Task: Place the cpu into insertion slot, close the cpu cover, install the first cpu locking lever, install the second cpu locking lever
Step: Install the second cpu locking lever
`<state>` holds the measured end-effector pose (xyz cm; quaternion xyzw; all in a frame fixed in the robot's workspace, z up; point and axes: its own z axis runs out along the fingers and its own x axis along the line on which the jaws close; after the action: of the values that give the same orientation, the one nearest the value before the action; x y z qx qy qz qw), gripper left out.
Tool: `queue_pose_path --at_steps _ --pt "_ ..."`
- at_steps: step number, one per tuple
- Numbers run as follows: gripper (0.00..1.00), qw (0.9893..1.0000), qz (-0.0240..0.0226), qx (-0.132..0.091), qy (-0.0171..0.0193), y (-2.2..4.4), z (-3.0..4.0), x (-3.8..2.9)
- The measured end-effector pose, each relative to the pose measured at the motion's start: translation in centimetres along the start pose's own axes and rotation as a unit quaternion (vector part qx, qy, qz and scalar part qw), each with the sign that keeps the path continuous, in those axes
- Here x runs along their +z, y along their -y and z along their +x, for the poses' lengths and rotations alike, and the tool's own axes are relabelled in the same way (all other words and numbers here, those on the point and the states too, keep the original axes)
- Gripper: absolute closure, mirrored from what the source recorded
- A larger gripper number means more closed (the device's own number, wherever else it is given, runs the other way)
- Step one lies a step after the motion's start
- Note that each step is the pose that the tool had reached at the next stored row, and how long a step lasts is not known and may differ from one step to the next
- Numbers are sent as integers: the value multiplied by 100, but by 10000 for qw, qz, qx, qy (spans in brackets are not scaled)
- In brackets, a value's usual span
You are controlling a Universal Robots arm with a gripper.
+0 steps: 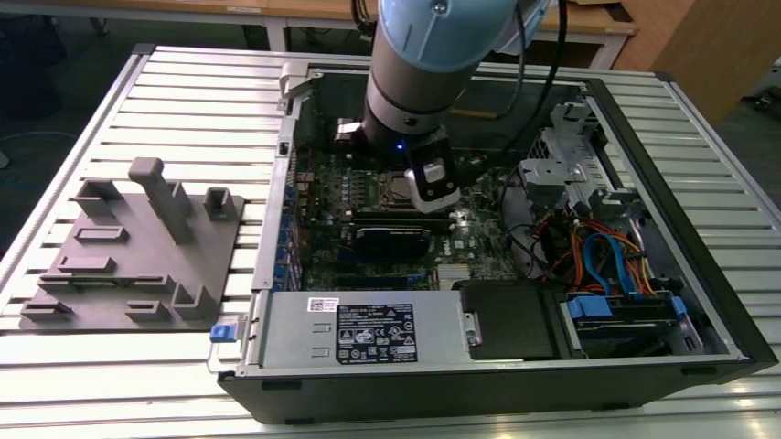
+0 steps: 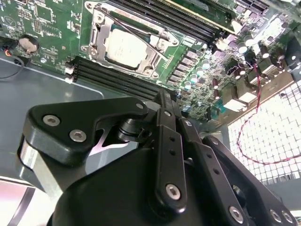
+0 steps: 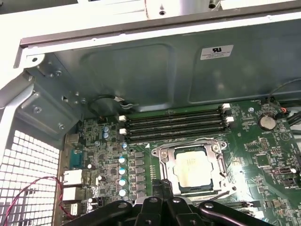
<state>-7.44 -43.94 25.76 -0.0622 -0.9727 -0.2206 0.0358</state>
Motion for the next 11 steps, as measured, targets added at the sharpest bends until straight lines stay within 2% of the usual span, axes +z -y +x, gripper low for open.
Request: queue_pose_path --at_steps 3,4,5,8,10,11 --pt "90 10000 2 57 27 -2 -38 4" --pt "90 10000 19 78 40 -4 -49 5" --pt "90 9999 74 98 56 -4 -55 5" --pt "90 9993 321 153 115 -6 -74 5" --pt "90 9988 435 184 144 -9 -91 6" --pt "90 9983 522 198 162 -11 -96 6"
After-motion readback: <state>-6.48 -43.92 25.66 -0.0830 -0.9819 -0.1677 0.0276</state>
